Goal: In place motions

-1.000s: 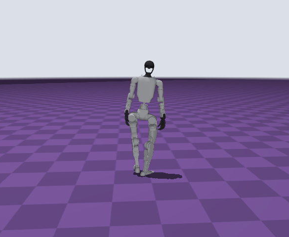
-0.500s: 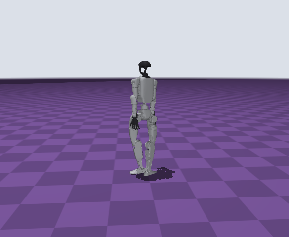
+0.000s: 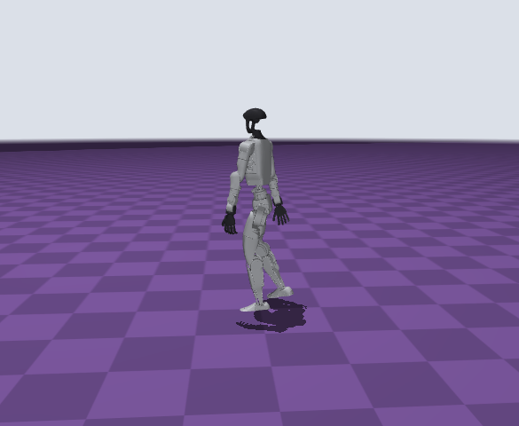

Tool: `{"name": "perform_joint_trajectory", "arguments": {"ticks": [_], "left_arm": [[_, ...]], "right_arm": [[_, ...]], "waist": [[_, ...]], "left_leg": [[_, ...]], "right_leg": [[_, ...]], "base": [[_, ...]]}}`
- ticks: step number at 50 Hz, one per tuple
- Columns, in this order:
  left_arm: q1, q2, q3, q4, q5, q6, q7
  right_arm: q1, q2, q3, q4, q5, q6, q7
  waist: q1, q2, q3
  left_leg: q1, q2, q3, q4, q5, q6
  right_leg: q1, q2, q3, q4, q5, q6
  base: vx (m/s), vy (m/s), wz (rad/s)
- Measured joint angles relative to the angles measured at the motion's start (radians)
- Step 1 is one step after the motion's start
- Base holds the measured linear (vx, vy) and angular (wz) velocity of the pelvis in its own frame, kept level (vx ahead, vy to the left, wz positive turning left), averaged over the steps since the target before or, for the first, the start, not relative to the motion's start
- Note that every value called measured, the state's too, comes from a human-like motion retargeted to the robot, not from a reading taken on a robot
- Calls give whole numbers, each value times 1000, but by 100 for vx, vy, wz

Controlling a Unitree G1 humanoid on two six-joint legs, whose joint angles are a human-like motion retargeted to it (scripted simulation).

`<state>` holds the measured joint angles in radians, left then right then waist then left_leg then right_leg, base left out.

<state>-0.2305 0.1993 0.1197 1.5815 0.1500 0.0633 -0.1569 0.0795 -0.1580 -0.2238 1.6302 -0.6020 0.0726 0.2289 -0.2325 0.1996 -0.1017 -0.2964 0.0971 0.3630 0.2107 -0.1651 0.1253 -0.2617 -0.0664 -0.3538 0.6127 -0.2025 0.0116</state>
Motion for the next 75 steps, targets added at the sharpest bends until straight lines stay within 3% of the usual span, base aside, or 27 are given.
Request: {"name": "perform_joint_trajectory", "arguments": {"ticks": [5,8,10,15,18,19,24,29,35,45,48,51,55,75], "left_arm": [[-51,-6,-31,-42,-2,2,-47],[-46,-28,-29,-51,-29,-21,1],[-31,-43,-11,-42,-28,-33,36],[76,-104,69,6,-19,-50,88],[163,-101,138,61,-31,-64,84],[187,-98,145,82,-23,-59,83],[302,-76,189,118,58,8,78],[378,-58,245,118,61,46,-50],[373,-57,298,118,22,48,-65],[257,-94,214,48,4,15,-18],[234,-102,177,14,19,11,-13],[220,-102,128,-5,42,5,-16],[206,-92,62,-2,80,-3,-37],[256,-65,94,19,50,12,-84]], "right_arm": [[33,28,16,11,-79,15,-7],[29,30,47,17,-138,23,-3],[16,28,59,21,-185,33,11],[-35,7,69,-2,-267,51,9],[-76,-4,138,-39,-321,34,6],[-84,-3,141,-58,-321,23,9],[-119,16,121,-144,-202,-49,55],[-143,43,120,-194,-73,-90,144],[-140,54,161,-198,-109,-112,152],[-95,46,220,-51,-294,-50,39],[-78,40,227,-3,-318,-19,7],[-58,30,230,27,-325,5,-5],[-38,16,207,45,-319,22,7],[-43,28,171,-63,-211,-28,65]], "waist": [[-64,-61,27],[-30,-119,30],[38,-143,7],[-248,-90,4],[10,-120,-43],[44,-122,-52],[24,-129,-56],[37,-138,-55],[54,-149,-60],[89,-177,-48],[222,-177,-36],[272,-176,-28],[100,-178,-38],[70,-167,-17]], "left_leg": [[36,-99,-129,-40,44,6],[91,-167,-144,-74,56,8],[109,-187,-126,-103,64,6],[158,-272,-488,-118,120,15],[182,-235,-226,-155,87,13],[187,-231,-198,-160,83,11],[212,-244,-247,-164,91,4],[219,-245,-266,-159,93,-3],[212,-247,-294,-156,97,-11],[209,-258,-318,-161,115,-16],[194,-260,-185,-163,122,24],[197,-253,-130,-165,123,30],[225,-245,-305,-163,121,-29],[222,-224,-265,-151,107,-34]], "right_leg": [[-44,87,220,-253,-12,1],[0,67,245,-374,106,-11],[46,40,111,-385,69,-41],[147,34,-222,-509,115,-57],[164,54,56,-514,98,-32],[170,56,80,-518,96,-29],[194,53,13,-520,90,-41],[213,53,-10,-520,78,-43],[221,52,-37,-527,70,-41],[249,53,-65,-559,66,-40],[240,90,57,-555,78,-55],[242,104,106,-555,83,-61],[266,64,-61,-568,64,-45],[253,80,-27,-570,76,-56]], "base": [[-4,-10,216],[9,2,89],[19,7,66],[25,5,313],[21,-2,-330],[17,2,-205],[10,2,57],[3,0,30],[-2,1,31],[-3,0,10],[0,0,-182],[-1,0,-83],[0,1,176],[-1,1,-6]]}}
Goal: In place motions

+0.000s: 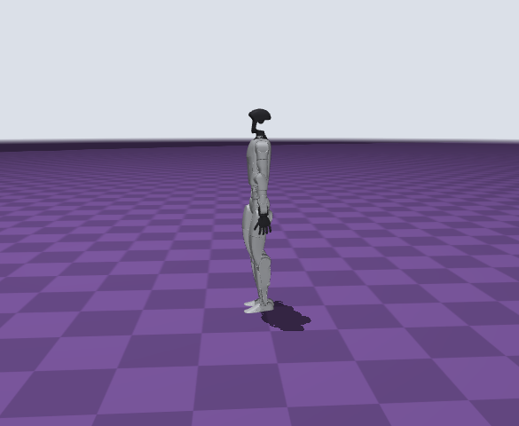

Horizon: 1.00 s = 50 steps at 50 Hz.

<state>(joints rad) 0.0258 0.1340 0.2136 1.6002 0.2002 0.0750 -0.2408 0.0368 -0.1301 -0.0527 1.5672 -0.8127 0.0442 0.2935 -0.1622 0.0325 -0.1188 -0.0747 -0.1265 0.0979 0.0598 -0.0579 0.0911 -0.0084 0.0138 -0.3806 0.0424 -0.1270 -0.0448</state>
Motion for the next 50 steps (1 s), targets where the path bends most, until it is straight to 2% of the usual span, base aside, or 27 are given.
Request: {"name": "perform_joint_trajectory", "arguments": {"ticks": [6,10,17,20,22,25,30,32,33,35,37,40,42,45,47,50], "left_arm": [[9,4,-3,-11,-8,1,-8],[16,2,-7,-8,-16,-1,-10],[46,-5,9,14,-15,0,-10],[45,-4,14,3,-12,4,-17],[41,-5,14,-19,-5,5,-17],[21,-3,-8,-69,21,6,0],[-38,1,-89,-147,76,19,20],[-67,3,-120,-166,95,21,29],[-76,1,-122,-172,95,12,35],[-87,-6,-120,-173,86,5,41],[-97,-14,-124,-162,71,7,35],[-109,-14,-129,-135,55,11,33],[-112,-11,-121,-106,53,12,48],[-96,-6,-77,-79,46,21,71],[-81,-5,-38,-64,35,23,76],[-49,2,33,-49,21,27,75]], "right_arm": [[-19,2,7,-26,-9,-6,11],[-42,-3,16,-31,-12,-7,16],[-49,-3,30,-37,-8,-4,15],[-43,-4,37,-43,13,-7,23],[-42,-9,49,-42,27,-11,27],[-44,-19,66,-29,49,-11,14],[-26,-29,75,3,56,13,-27],[-18,-29,66,11,38,23,-33],[-12,-28,69,13,26,27,-36],[2,-25,68,14,4,30,-45],[21,-21,50,8,-3,27,-56],[47,-20,14,-3,6,21,-73],[59,-24,-12,2,7,27,-83],[64,-43,-20,25,2,47,-95],[63,-56,-20,42,-9,61,-113],[59,-68,-10,58,-22,83,-145]], "waist": [[9,-17,28],[-32,-18,48],[-101,-4,52],[-91,0,57],[-45,1,63],[95,-6,86],[303,-36,112],[257,-47,92],[274,-56,84],[343,-68,69],[366,-75,48],[341,-70,27],[169,-25,30],[184,-2,24],[195,-9,13],[241,-27,3]], "left_leg": [[-34,-11,-1,66,-31,12],[-27,-13,-45,93,-56,3],[1,-13,-80,73,-64,1],[-7,-8,-73,80,-63,-2],[-32,-1,-41,98,-50,-4],[-85,6,58,126,-35,1],[-134,1,314,115,-105,66],[-119,55,344,135,-164,-3],[-109,82,432,139,-189,-21],[-91,117,623,129,-222,-37],[-68,146,783,129,-240,-62],[-46,163,914,130,-231,-69],[-61,157,756,129,-171,-51],[-69,161,673,82,14,-57],[-80,123,591,77,-23,-38],[-84,93,523,66,-20,-38]], "right_leg": [[-10,-24,-6,2,11,6],[-13,-41,-47,6,10,11],[-17,-43,-83,8,11,15],[-20,-42,-86,12,11,11],[-24,-43,-79,22,9,0],[-53,-40,15,69,-5,-18],[-90,-70,53,141,-47,-20],[-52,-124,-105,138,-99,14],[-45,-144,-133,145,-118,32],[-36,-172,-177,166,-152,63],[-15,-204,-298,177,-174,95],[42,-225,-536,166,-175,125],[124,-160,-846,85,-128,113],[184,-115,-968,68,-122,133],[209,-112,-1022,63,-113,144],[238,-111,-1065,61,-105,150]], "base": [[-10,5,5],[-10,6,39],[-1,2,16],[0,1,-29],[-4,5,-102],[-10,7,-117],[-15,6,49],[-19,4,366],[-16,3,274],[-12,3,196],[-9,0,279],[-5,-4,434],[3,-2,631],[4,-5,295],[7,-6,196],[6,-7,120]]}}
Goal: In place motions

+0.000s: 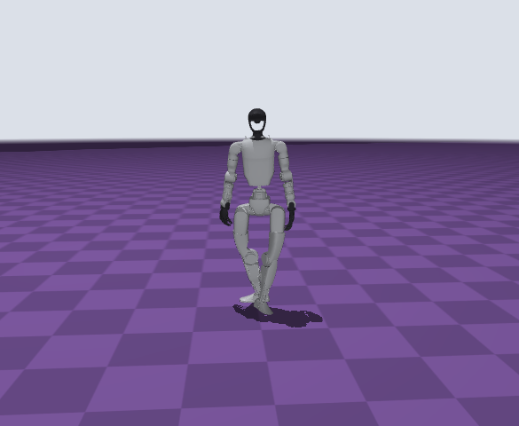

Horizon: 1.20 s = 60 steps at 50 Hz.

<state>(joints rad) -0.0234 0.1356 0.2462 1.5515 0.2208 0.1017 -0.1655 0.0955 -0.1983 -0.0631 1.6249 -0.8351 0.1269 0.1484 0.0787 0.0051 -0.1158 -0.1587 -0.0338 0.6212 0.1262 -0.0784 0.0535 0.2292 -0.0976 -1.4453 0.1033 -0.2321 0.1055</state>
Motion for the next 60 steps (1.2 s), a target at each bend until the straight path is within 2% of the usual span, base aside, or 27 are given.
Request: {"name": "perform_joint_trajectory", "arguments": {"ticks": [3,5,7,10,13,15,17,18,20,22,23,25,30,34,35,38,41,43,45,49,54,57,60], "left_arm": [[41,6,76,-5,-15,-2,14],[72,8,118,-3,-39,-4,21],[97,12,141,14,-72,2,17],[92,32,141,63,-85,25,7],[46,45,107,63,-62,33,15],[27,52,74,30,-58,24,8],[8,58,38,-4,-53,12,-6],[-6,61,25,-19,-51,8,-12],[-43,73,2,-41,-46,7,-20],[-74,66,-38,-47,-46,5,-16],[-88,58,-58,-49,-49,3,-15],[-113,42,-95,-56,-62,-2,-20],[-119,11,-152,-91,-78,-26,-31],[-134,2,-176,-59,-67,-25,-46],[-137,0,-180,-48,-65,-23,-52],[-139,-4,-168,-30,-64,-21,-50],[-128,3,-129,-32,-52,-26,-32],[-107,10,-102,-37,-45,-31,-19],[-76,23,-69,-40,-49,-34,-10],[-23,45,-1,2,-71,-25,-5],[29,66,19,37,-56,-5,-6],[42,77,1,6,-24,2,-2],[50,85,3,-52,-8,5,-9]], "right_arm": [[-16,1,-4,-16,-16,-2,-8],[-24,11,-9,-47,-37,-23,1],[-26,24,-10,-87,-56,-55,13],[-30,49,-8,-121,-29,-105,5],[-42,70,-12,-127,14,-137,32],[-42,78,-8,-128,6,-137,80],[-26,81,0,-123,-14,-129,109],[-18,82,7,-120,-23,-126,112],[-8,86,23,-108,-42,-121,105],[15,90,17,-95,-66,-101,84],[22,92,10,-89,-79,-88,74],[28,95,0,-84,-102,-69,57],[18,102,8,-109,-141,-67,29],[-12,107,12,-130,-117,-103,30],[-21,106,14,-131,-108,-113,37],[-49,91,38,-133,-79,-106,56],[-79,77,72,-130,-56,-107,51],[-95,72,88,-128,-57,-101,51],[-113,69,100,-129,-71,-101,63],[-141,72,105,-153,-96,-114,101],[-122,66,66,-185,-56,-135,96],[-77,56,23,-171,9,-117,68],[-45,37,-8,-87,118,-87,56]], "waist": [[34,-9,0],[35,16,2],[-15,56,-2],[-132,95,-14],[-229,122,40],[-255,104,61],[-295,74,69],[-315,48,74],[-285,6,76],[-299,2,76],[-309,-4,76],[-223,-33,72],[-294,-21,71],[-350,7,71],[-356,15,67],[-355,40,55],[-261,21,38],[-226,-8,29],[-225,-44,30],[-284,-27,38],[-432,24,48],[-467,8,38],[-393,-85,8]], "left_leg": [[11,-21,-49,-24,-6,3],[23,-7,-83,-42,-4,1],[26,26,-122,-42,4,-11],[-4,47,-205,-40,31,-20],[1,71,-289,-46,64,-38],[5,63,-301,-48,77,-42],[9,30,-331,-44,85,-38],[18,3,-344,-43,87,-36],[22,-19,-326,-35,82,-36],[18,-26,-382,-21,88,-19],[15,-40,-411,-13,90,-1],[13,-47,-354,-7,75,38],[-6,-38,-335,18,36,94],[-18,7,-237,28,-7,93],[-18,20,-198,24,-16,90],[-12,55,-72,7,-46,69],[22,83,148,-5,-86,25],[60,80,298,-12,-105,-1],[107,58,416,-20,-117,-24],[168,73,574,-46,-114,-58],[205,115,630,-28,-102,-75],[218,150,572,69,-78,-27],[203,167,452,244,-85,90]], "right_leg": [[27,6,-29,10,21,-8],[45,19,9,36,29,-80],[17,0,189,132,8,-136],[-136,-44,505,348,-69,-80],[-259,-10,679,442,-125,-62],[-321,23,804,399,-124,-50],[-342,54,879,277,-58,-67],[-348,67,944,211,19,-92],[-352,86,1093,203,22,-89],[-323,51,915,196,14,-109],[-311,50,887,176,23,-110],[-308,36,965,167,27,-89],[-358,50,1024,161,57,-99],[-401,60,1048,153,26,-125],[-401,56,1008,145,13,-135],[-332,10,733,104,-19,-127],[-266,-40,526,82,-32,-95],[-251,-58,459,65,-4,-80],[-284,-82,544,59,114,-61],[-347,-58,704,77,116,-83],[-340,-6,763,36,108,-81],[-333,-30,793,24,105,-81],[-337,-100,898,27,105,-80]], "base": [[2,-12,80],[4,-15,71],[8,-19,135],[-5,-25,205],[-21,-26,212],[-14,-24,141],[-6,-22,161],[-5,-19,125],[-3,-16,48],[1,-11,115],[-1,-9,62],[-6,-6,-91],[-13,-2,-76],[-27,2,-196],[-28,9,-239],[-27,16,-318],[-26,19,-455],[-16,15,-370],[-13,9,-281],[-12,11,-205],[-2,14,-69],[12,16,-39],[18,10,-131]]}}
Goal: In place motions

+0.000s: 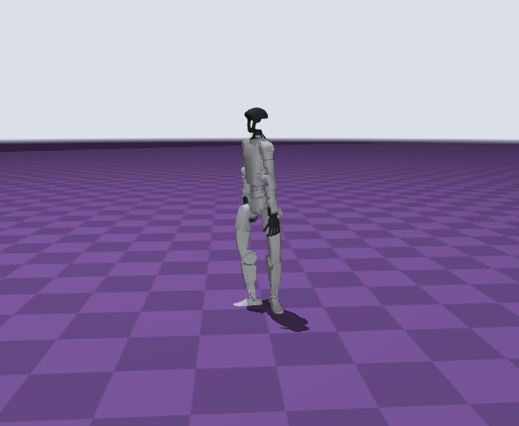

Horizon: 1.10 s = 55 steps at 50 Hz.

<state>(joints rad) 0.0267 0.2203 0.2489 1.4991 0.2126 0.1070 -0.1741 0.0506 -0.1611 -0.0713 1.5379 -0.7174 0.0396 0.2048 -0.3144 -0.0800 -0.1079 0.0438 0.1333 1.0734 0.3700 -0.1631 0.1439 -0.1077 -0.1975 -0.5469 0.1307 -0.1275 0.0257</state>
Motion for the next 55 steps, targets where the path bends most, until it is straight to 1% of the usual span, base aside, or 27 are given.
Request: {"name": "perform_joint_trajectory", "arguments": {"ticks": [3,5,6,8,11,12,13,14,15,16,17,18,20,22,25,28,32,35,37,40,43,45,48,50,52,53,55], "left_arm": [[9,-21,23,-43,-49,-15,4],[-10,-52,50,-48,-96,-21,14],[-18,-67,63,-48,-117,-24,14],[-29,-95,74,-49,-150,-31,7],[-18,-120,61,-50,-150,-38,-6],[-12,-124,52,-50,-140,-39,-7],[-6,-126,40,-48,-124,-40,-5],[4,-128,28,-45,-111,-42,-4],[15,-130,16,-41,-98,-43,-3],[20,-128,9,-33,-82,-42,-12],[23,-125,4,-27,-65,-41,-21],[24,-120,2,-23,-44,-38,-30],[19,-105,-19,-29,-9,-32,-34],[25,-93,-48,-42,6,-38,-20],[44,-91,-58,-59,31,-45,-4],[57,-104,-40,-63,32,-48,2],[55,-125,-13,-56,15,-44,-6],[59,-144,38,-62,-18,-50,-11],[63,-145,69,-67,-35,-42,-32],[72,-132,98,-77,-35,-24,-58],[50,-108,119,-69,-47,-12,-70],[20,-91,125,-52,-61,2,-77],[-28,-77,118,-31,-91,9,-55],[-52,-79,104,-25,-124,3,-21],[-73,-91,90,-25,-161,-9,20],[-82,-101,87,-26,-179,-18,41],[-87,-126,82,-35,-200,-45,83]], "right_arm": [[20,-14,-32,66,18,68,28],[19,-19,-40,75,-3,84,31],[15,-24,-35,72,-15,80,22],[8,-34,-23,64,-42,71,3],[5,-37,-11,42,-93,69,-9],[4,-34,-9,32,-108,69,-8],[1,-28,-8,21,-122,69,-3],[1,-23,-4,13,-127,67,2],[3,-17,0,7,-127,64,7],[0,-11,7,2,-121,63,16],[-3,-2,15,-2,-111,63,24],[-6,11,26,-9,-94,62,26],[-15,30,34,-18,-54,51,30],[-16,36,61,-26,-41,33,33],[-25,31,118,-35,-102,29,33],[-50,25,174,-35,-179,34,16],[-77,15,209,-38,-195,30,16],[-96,11,228,-38,-193,30,25],[-106,10,235,-36,-197,36,24],[-109,8,228,-30,-201,45,7],[-115,15,200,-13,-204,65,-34],[-116,22,172,2,-206,76,-68],[-109,31,120,13,-219,90,-87],[-98,39,84,4,-234,95,-85],[-89,42,59,-19,-238,86,-82],[-86,41,50,-33,-237,76,-80],[-71,38,28,-55,-231,48,-76]], "waist": [[89,-49,-17],[146,-71,6],[162,-69,23],[181,-51,42],[188,1,44],[193,23,49],[200,54,61],[198,78,64],[192,98,62],[154,121,45],[133,136,35],[145,139,39],[114,132,64],[109,121,83],[122,120,77],[218,103,85],[187,107,112],[237,82,140],[354,50,160],[418,35,167],[471,20,174],[493,11,168],[486,2,138],[467,7,115],[462,28,98],[468,46,90],[444,82,72]], "left_leg": [[-126,-24,-294,172,-45,6],[-199,-86,-465,240,-66,-13],[-219,-123,-533,239,-67,-22],[-258,-186,-657,215,-70,-36],[-282,-249,-787,98,-59,-47],[-276,-260,-822,34,-35,-53],[-258,-267,-862,-59,14,-61],[-240,-281,-879,-118,46,-34],[-222,-298,-884,-161,69,10],[-221,-234,-789,-150,53,-12],[-228,-199,-750,-142,48,-29],[-252,-224,-821,-138,67,-37],[-237,-221,-855,-139,79,-60],[-227,-241,-891,-158,103,-50],[-239,-271,-954,-168,111,-39],[-260,-263,-904,-160,90,-52],[-224,-301,-1028,-203,55,-58],[-224,-312,-1006,-223,37,-76],[-267,-298,-859,-205,28,-71],[-268,-280,-742,-218,2,-78],[-267,-275,-624,-226,-38,-61],[-269,-270,-538,-224,-75,-54],[-250,-257,-354,-217,-139,-54],[-227,-237,-227,-216,-146,-63],[-215,-204,-146,-230,-69,-68],[-215,-181,-126,-242,14,-66],[-232,-172,-198,-264,98,-44]], "right_leg": [[-13,-16,97,-5,6,20],[-12,-27,150,-8,12,38],[-6,-25,166,-12,15,42],[2,-9,187,-21,21,42],[1,35,216,-30,35,23],[6,60,224,-34,40,14],[19,99,230,-41,42,5],[30,126,231,-49,44,1],[40,147,230,-58,45,0],[32,157,206,-63,44,-2],[25,168,198,-65,45,-5],[18,178,224,-61,50,-12],[28,180,190,-58,45,-26],[41,170,157,-52,44,-36],[17,157,128,-32,37,-56],[-6,133,166,0,11,-64],[4,89,-18,43,-45,-68],[18,43,-109,73,-82,-68],[27,20,-129,76,-96,-71],[82,-9,-316,54,-117,-55],[149,-15,-527,10,-122,-27],[188,-7,-678,-26,-118,-2],[219,16,-858,-66,-99,44],[236,33,-952,-71,-79,74],[254,55,-1016,-54,-56,94],[263,68,-1021,-42,-43,94],[282,69,-996,8,-17,128]], "base": [[14,13,-163],[-5,22,-178],[-9,25,-162],[-4,24,-125],[4,18,-94],[4,11,-115],[6,10,-115],[8,7,-100],[8,4,-25],[0,0,0],[-5,-2,-18],[-12,-2,-33],[-17,-2,41],[-8,1,76],[-5,5,53],[-15,6,18],[-22,4,275],[-21,3,227],[-18,-6,142],[-18,-6,296],[-21,-12,351],[-21,-15,386],[-17,-13,410],[-15,-9,366],[-18,-8,258],[-14,-7,202],[-4,-7,217]]}}
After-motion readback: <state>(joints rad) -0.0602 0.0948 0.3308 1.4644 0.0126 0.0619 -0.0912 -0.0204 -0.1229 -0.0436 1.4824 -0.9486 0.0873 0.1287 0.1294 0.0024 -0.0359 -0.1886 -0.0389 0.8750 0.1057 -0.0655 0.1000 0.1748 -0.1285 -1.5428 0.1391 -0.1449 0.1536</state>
